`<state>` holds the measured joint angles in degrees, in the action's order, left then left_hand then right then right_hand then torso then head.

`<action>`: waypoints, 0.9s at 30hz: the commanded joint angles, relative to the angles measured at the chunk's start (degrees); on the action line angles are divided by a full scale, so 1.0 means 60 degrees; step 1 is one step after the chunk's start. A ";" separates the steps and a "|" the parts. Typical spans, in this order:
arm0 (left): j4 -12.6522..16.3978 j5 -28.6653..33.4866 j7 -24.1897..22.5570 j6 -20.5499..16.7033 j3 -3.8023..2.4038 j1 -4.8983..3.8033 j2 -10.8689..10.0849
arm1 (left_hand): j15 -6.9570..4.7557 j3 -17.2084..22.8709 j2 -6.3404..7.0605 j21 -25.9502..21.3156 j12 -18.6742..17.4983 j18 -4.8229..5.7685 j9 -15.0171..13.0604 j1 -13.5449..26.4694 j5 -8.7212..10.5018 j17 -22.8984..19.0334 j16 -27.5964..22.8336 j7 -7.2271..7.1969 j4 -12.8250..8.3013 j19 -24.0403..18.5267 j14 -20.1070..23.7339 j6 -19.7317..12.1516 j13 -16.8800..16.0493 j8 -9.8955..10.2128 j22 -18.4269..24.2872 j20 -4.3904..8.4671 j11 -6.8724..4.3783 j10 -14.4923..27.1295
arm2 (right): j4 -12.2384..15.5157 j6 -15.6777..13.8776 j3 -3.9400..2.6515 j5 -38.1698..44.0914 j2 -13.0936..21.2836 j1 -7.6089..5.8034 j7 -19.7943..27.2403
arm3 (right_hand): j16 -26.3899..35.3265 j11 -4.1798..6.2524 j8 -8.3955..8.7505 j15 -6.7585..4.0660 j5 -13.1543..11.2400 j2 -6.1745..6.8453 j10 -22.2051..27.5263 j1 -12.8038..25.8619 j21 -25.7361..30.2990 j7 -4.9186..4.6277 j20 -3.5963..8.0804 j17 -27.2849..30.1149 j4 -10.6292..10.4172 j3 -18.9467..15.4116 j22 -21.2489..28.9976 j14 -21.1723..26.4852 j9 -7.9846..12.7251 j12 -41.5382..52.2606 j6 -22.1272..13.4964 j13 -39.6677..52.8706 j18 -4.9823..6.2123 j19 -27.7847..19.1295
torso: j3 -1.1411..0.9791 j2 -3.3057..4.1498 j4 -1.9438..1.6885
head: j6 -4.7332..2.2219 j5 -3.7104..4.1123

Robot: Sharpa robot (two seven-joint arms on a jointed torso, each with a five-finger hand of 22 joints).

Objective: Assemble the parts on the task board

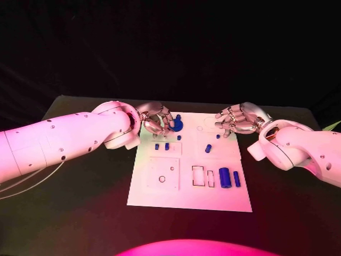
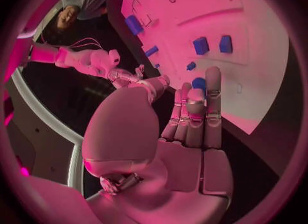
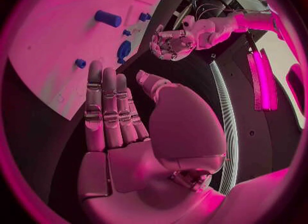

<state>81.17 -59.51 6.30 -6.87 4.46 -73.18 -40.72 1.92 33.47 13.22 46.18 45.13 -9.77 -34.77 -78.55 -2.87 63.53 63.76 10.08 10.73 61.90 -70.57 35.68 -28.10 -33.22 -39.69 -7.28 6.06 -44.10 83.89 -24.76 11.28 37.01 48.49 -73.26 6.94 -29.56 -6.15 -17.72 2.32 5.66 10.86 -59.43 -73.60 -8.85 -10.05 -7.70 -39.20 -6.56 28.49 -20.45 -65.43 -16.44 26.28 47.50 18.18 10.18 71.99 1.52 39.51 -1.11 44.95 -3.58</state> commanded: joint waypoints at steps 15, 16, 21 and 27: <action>-0.1086 -0.3861 -0.1298 -0.0605 0.0174 0.0227 0.1134 | 0.0044 0.0411 0.0405 -0.0142 -0.1207 -0.0127 0.1288 -0.0214 -0.0028 -0.1353 -0.0834 -0.0185 -0.0423 -0.0275 0.0930 0.0463 0.1419 0.0784 -0.0022 -0.0038 0.0039 0.0095 | -0.0049 0.0036 -0.0002 -0.0239 -0.0021 0.0020 0.0689 | 0.2132 -0.0219 0.0215 0.0360 0.0043 -0.0015 -0.0112 -0.0103 0.0866 -0.0152 -0.0443 0.1120 0.0146 0.0467 0.1212 0.0554 0.0145 -0.1514 0.0116 -0.1638 0.0050 -0.0861 | -0.0012 0.0023 0.0034 | -0.0146 0.0120; -0.1138 -0.3932 -0.1251 -0.0570 0.0175 0.0229 0.1182 | 0.0035 0.0408 0.0423 -0.0114 -0.1226 -0.0127 0.1346 -0.0187 -0.0026 -0.1307 -0.0726 -0.0201 -0.0431 -0.0261 0.0869 0.0541 0.1463 0.0821 -0.0046 -0.0032 0.0028 0.0088 | -0.0046 0.0036 -0.0002 -0.0244 -0.0022 0.0020 0.0693 | 0.2161 -0.0223 0.0226 0.0363 0.0042 -0.0011 -0.0122 -0.0097 0.0863 -0.0158 -0.0450 0.1138 0.0148 0.0466 0.1236 0.0537 0.0149 -0.1540 0.0110 -0.1668 0.0048 -0.0860 | -0.0015 0.0021 0.0032 | -0.0148 0.0121; -0.1351 -0.4220 -0.0962 -0.0256 0.0179 0.0236 0.1401 | -0.0009 0.0292 0.0472 0.0416 -0.1238 -0.0043 0.1592 -0.0066 -0.0023 -0.0815 0.0069 -0.0304 -0.0456 0.0058 0.0390 0.0815 0.1615 0.1012 -0.0579 -0.0007 -0.0013 0.0095 | -0.0022 0.0030 -0.0002 -0.0265 -0.0024 0.0021 0.0698 | 0.2228 -0.0249 0.0260 0.0379 0.0040 0.0011 -0.0131 -0.0069 0.0858 -0.0194 -0.0471 0.1178 0.0147 0.0451 0.1291 0.0498 0.0162 -0.1602 0.0082 -0.1741 0.0044 -0.0854 | -0.0025 0.0020 0.0023 | -0.0145 0.0143; -0.1531 -0.4491 -0.0663 0.0224 0.0182 0.0236 0.1610 | -0.0104 0.0261 0.0462 0.1208 -0.1182 0.0096 0.1764 -0.0056 -0.0022 -0.0434 0.0717 -0.0389 -0.0520 0.0507 0.0034 0.1054 0.1710 0.1165 -0.1405 0.0022 -0.0079 0.0030 | -0.0007 0.0018 -0.0002 -0.0276 -0.0025 0.0021 0.0705 | 0.2245 -0.0256 0.0268 0.0384 0.0040 0.0014 -0.0133 -0.0060 0.0858 -0.0203 -0.0475 0.1188 0.0145 0.0446 0.1306 0.0489 0.0165 -0.1617 0.0077 -0.1759 0.0044 -0.0853 | -0.0022 0.0020 0.0022 | -0.0129 0.0140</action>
<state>72.20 -83.48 0.60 -8.75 5.56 -71.77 -31.36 1.33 35.34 15.94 53.26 37.75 -9.76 -24.20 -79.07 -2.86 60.87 68.01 7.67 7.73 64.71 -70.14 41.61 -17.84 -26.36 -47.97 -7.19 5.71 -43.64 83.73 -25.09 11.28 35.52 48.37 -73.18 10.06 -16.30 -7.58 -16.33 4.51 5.66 10.55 -59.88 -73.90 -3.82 -11.17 -10.35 -32.13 -5.77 31.01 -12.66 -62.12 -15.50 16.86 48.24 7.67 10.19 67.10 1.38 39.64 -0.94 44.09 -2.70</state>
